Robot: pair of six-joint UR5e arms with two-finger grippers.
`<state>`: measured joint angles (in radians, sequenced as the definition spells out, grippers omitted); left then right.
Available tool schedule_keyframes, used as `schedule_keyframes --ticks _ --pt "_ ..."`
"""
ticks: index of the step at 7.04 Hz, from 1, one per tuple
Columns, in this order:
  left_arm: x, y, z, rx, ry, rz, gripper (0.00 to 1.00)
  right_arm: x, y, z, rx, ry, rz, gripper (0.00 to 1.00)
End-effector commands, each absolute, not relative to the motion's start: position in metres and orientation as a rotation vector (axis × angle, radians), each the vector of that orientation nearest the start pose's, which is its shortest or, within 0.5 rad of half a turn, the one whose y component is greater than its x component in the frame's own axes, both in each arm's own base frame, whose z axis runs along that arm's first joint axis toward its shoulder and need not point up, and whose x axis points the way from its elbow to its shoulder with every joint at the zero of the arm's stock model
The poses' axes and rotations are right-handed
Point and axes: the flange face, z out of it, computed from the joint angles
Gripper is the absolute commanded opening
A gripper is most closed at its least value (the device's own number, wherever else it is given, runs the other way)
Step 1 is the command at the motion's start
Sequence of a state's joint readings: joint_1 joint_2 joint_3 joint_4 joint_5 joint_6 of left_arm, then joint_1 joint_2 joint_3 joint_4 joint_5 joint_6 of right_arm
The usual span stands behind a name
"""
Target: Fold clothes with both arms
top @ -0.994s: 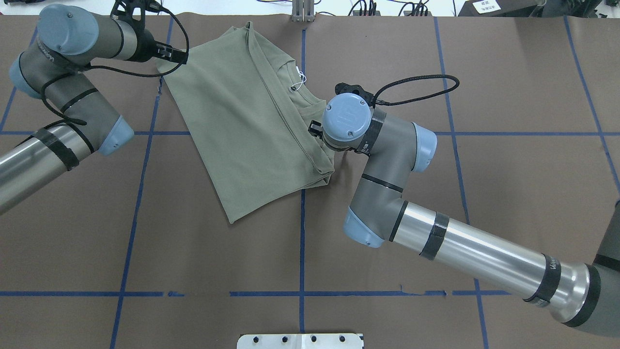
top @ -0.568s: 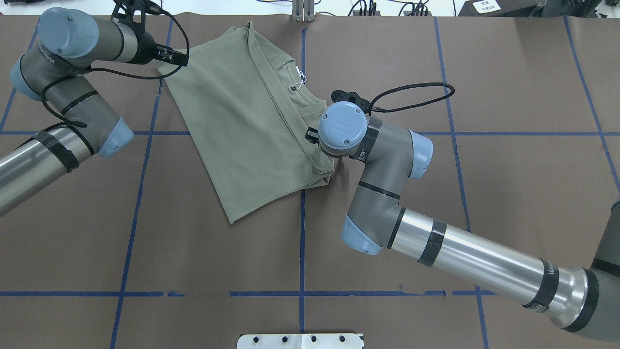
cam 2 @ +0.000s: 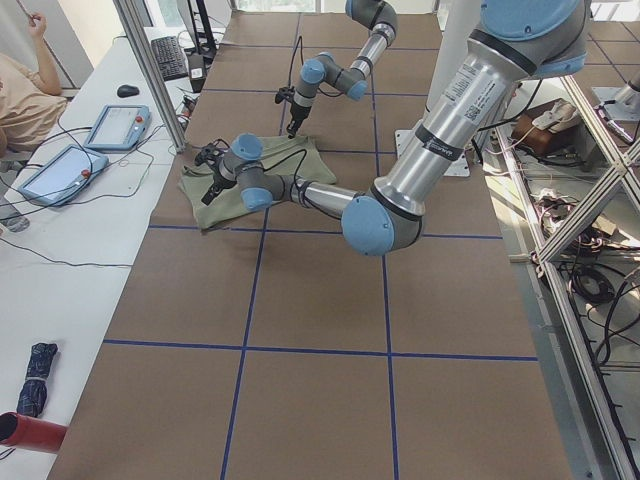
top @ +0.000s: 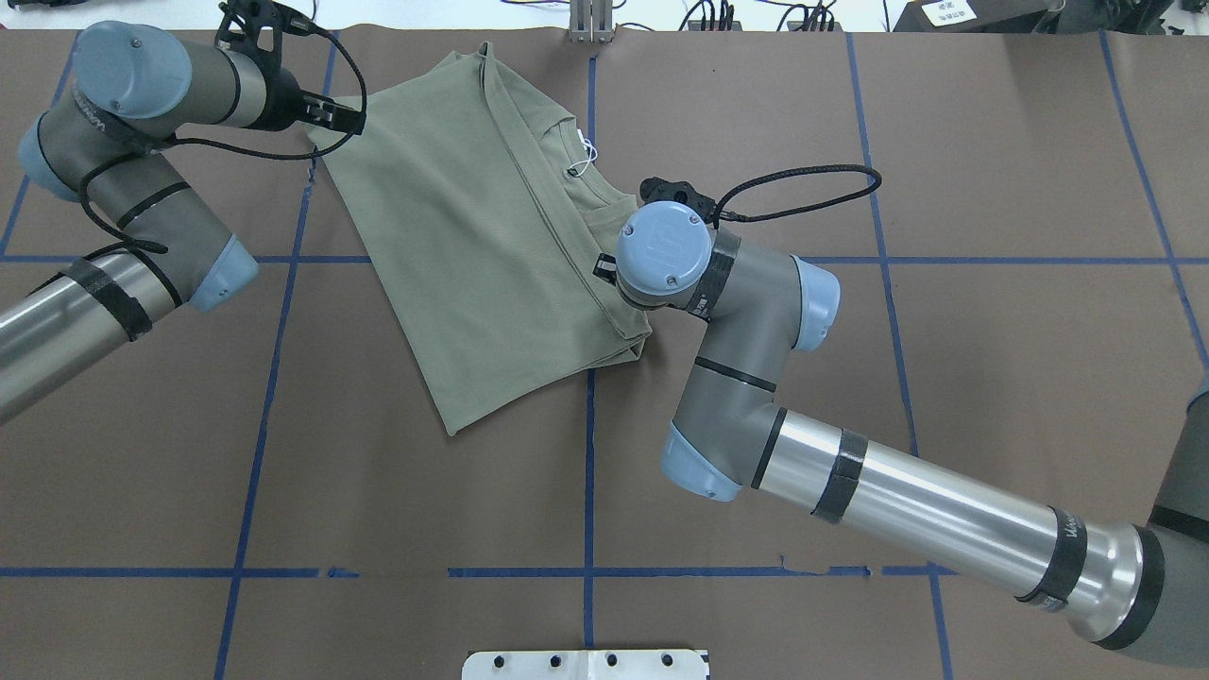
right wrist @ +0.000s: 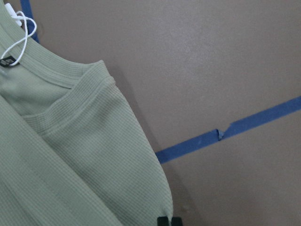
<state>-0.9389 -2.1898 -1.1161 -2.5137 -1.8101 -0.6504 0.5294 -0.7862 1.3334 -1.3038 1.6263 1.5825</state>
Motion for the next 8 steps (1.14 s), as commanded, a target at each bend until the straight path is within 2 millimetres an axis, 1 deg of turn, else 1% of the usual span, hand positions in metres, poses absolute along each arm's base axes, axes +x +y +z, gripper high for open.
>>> schedule_keyframes --ticks 1,2,3,4,5,6,8 --pt "0.362 -0.68 0.399 0.763 0.837 0.116 1.0 -0.593 -0.499 0.243 0.164 -0.827 0.479 0.0" --pt "0.363 -0.68 0.398 0.761 0.849 0.102 1.0 -0.569 -0.486 0.245 0.164 -0.807 0.485 0.0" --pt "0.368 -0.677 0.398 0.758 0.853 0.108 1.0 -0.55 -0.43 0.243 0.158 -0.804 0.449 0.0" --pt "0.368 -0.677 0.398 0.759 0.853 0.109 1.0 -0.535 -0.363 0.237 0.207 -0.794 0.418 0.0" --pt "0.369 -0.676 0.398 0.758 0.854 0.109 1.0 -0.529 -0.315 0.236 0.18 -0.792 0.441 0.0" --pt "0.369 -0.676 0.398 0.758 0.854 0.109 1.0 -0.526 -0.281 0.236 0.188 -0.782 0.424 0.0" --pt "0.37 -0.676 0.396 0.758 0.856 0.111 1.0 -0.531 -0.249 0.245 0.194 -0.772 0.401 0.0"
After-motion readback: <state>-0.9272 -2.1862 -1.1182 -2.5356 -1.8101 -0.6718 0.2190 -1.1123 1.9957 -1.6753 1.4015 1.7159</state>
